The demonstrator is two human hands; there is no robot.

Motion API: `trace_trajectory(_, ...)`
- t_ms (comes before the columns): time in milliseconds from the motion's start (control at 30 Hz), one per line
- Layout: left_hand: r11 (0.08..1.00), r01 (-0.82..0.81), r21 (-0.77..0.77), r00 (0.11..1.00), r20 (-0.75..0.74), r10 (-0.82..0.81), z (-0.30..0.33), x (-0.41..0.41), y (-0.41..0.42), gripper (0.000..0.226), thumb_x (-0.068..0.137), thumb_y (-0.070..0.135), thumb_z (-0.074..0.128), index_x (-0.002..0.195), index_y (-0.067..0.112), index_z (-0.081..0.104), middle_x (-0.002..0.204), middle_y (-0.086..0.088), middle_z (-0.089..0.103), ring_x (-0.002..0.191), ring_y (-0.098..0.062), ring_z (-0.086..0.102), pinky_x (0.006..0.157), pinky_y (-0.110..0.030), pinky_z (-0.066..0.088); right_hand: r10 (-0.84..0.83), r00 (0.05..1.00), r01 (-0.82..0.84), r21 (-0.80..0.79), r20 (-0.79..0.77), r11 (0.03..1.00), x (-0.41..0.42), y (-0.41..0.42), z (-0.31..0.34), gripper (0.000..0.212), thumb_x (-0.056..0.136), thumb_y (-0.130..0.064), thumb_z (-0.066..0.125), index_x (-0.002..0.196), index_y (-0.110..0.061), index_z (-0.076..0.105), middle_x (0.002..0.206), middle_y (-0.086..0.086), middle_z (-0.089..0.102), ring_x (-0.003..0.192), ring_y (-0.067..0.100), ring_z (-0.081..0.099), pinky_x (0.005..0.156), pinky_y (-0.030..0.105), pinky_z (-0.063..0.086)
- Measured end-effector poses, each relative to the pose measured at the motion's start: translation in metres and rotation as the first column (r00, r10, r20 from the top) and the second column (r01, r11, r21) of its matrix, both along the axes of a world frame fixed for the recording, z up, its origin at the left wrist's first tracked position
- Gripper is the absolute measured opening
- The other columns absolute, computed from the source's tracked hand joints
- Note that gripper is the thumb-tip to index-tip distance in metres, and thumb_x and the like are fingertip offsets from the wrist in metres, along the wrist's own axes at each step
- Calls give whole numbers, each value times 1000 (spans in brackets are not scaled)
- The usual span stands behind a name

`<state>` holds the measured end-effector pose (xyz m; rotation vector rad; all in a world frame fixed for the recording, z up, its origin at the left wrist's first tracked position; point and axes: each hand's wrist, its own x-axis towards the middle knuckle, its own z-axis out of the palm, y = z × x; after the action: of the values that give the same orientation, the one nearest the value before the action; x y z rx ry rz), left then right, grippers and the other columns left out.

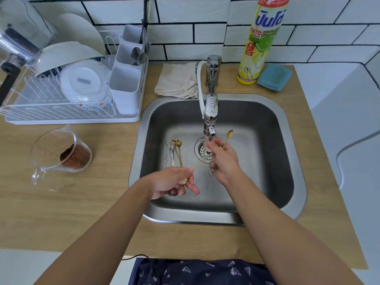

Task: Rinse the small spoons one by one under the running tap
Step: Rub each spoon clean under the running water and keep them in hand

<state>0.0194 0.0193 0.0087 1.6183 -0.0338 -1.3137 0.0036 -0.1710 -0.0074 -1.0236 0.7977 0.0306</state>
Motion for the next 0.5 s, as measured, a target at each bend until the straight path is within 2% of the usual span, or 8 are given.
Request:
trace_trajectory(33,1000,-6,11,1000,-24,6,-1,-1,4,35,105,45,42,93,16,56,108,-12,76,57,-11,49,53,-22,35,13,1000,-13,-20,-3,1000,1,0,0,5,99,-20,68,94,-20,67,83,-6,80,37,4,32,37,19,30)
trace_trajectory(100,997,-74,18,994,-79,75,-4,-2,10,33,104,46,45,91,17,56,109,-13,76,56,-10,48,51,-21,36,82,997,-82,-40,1,996,1,-1,1,14,106,-24,57,99,-17,68,100,-2,81,38,7,28,39,19,29)
trace_trajectory(167,987,-161,15,979,-127,161,-5,-2,12,33,102,46,49,87,18,56,105,-11,76,54,-9,47,51,-21,34,147,987,-147,0,68,989,-1,0,2,20,108,-25,51,107,-13,66,109,4,80,39,6,24,41,19,28)
trace_trajectory(233,971,-238,11,959,-155,236,-5,-2,13,33,101,47,51,82,20,55,96,-8,75,52,-9,44,50,-23,30,220,965,-225,25,140,974,-3,0,2,19,104,-24,59,113,-9,67,111,19,76,42,6,23,46,20,27)
trace_trajectory(267,964,-264,12,951,-161,262,-5,-1,13,34,101,47,51,80,21,55,92,-7,74,51,-10,42,49,-23,29,258,952,-265,21,162,964,-5,-1,2,20,100,-23,65,115,-9,68,104,25,73,44,7,23,48,21,27)
trace_trajectory(300,959,-282,16,946,-165,280,-4,-1,13,34,101,47,51,79,21,54,89,-6,73,50,-10,41,49,-23,27,294,939,-302,17,178,953,-6,-1,2,21,99,-21,66,117,-10,67,97,17,75,46,8,23,49,21,28)
trace_trajectory(367,955,-297,16,939,-178,295,-2,0,12,34,101,46,52,77,22,53,84,-5,71,49,-11,39,47,-22,27,341,919,-353,26,200,935,-8,-3,1,18,107,-17,53,122,-10,59,111,3,79,47,8,24,50,20,30)
trace_trajectory(500,971,-235,35,966,-107,237,0,1,10,35,103,45,48,80,19,54,89,-10,74,51,-12,44,48,-23,29,334,930,-339,9,156,941,-5,-2,-2,23,111,-24,45,121,-8,58,112,4,79,43,7,26,48,20,33)
